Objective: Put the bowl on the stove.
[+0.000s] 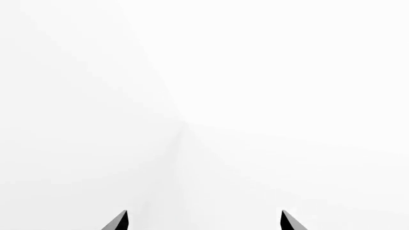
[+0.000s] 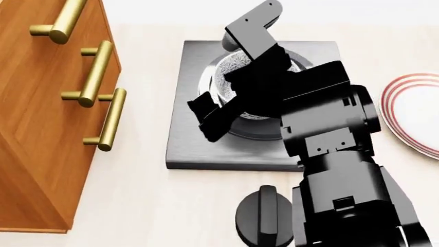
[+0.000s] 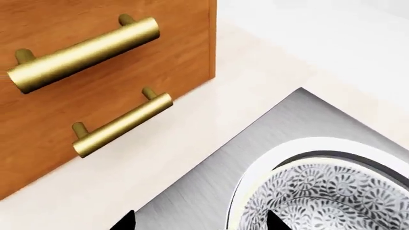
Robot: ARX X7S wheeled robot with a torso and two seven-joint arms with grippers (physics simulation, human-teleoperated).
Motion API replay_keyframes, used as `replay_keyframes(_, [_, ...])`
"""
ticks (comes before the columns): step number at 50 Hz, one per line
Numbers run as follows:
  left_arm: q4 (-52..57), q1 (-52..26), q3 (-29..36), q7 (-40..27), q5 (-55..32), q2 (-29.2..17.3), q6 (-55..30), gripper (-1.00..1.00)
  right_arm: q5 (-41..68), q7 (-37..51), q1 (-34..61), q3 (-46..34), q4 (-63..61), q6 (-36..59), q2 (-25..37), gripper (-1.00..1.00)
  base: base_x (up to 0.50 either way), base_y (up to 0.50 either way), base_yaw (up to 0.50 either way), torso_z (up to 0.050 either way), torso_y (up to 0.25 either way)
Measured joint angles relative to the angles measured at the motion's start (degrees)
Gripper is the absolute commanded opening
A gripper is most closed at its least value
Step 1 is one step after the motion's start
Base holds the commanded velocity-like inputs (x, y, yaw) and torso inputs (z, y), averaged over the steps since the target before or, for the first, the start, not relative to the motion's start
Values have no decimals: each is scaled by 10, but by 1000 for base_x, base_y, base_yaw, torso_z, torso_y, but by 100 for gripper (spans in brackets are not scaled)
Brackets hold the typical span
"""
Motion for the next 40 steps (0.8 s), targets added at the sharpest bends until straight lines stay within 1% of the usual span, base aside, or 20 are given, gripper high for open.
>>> replay_keyframes(10, [-1, 0, 0, -1, -1, -1, 2, 100, 2, -16, 1, 34, 0, -38, 10, 100, 0, 0, 0, 0, 0])
replay_keyframes(24, [-4, 0, 0, -3, -4, -2, 4, 100, 9, 0, -5, 84, -11, -127, 47, 100, 0, 0, 0, 0, 0])
replay_keyframes(28, [-4, -1, 0, -3, -5, -4, 3, 100, 22, 20, -61, 108, -114, -91, 69, 100, 0, 0, 0, 0, 0])
replay_keyframes(36, [-5, -1, 3, -3, -7, -7, 0, 100, 65, 82, -215, 182, -427, -2, 100, 100, 0, 0, 0, 0, 0])
replay_keyframes(40, [-4, -1, 4, -2, -8, -8, 0, 100, 86, 112, -292, 222, -562, 30, 106, 100, 0, 0, 0, 0, 0])
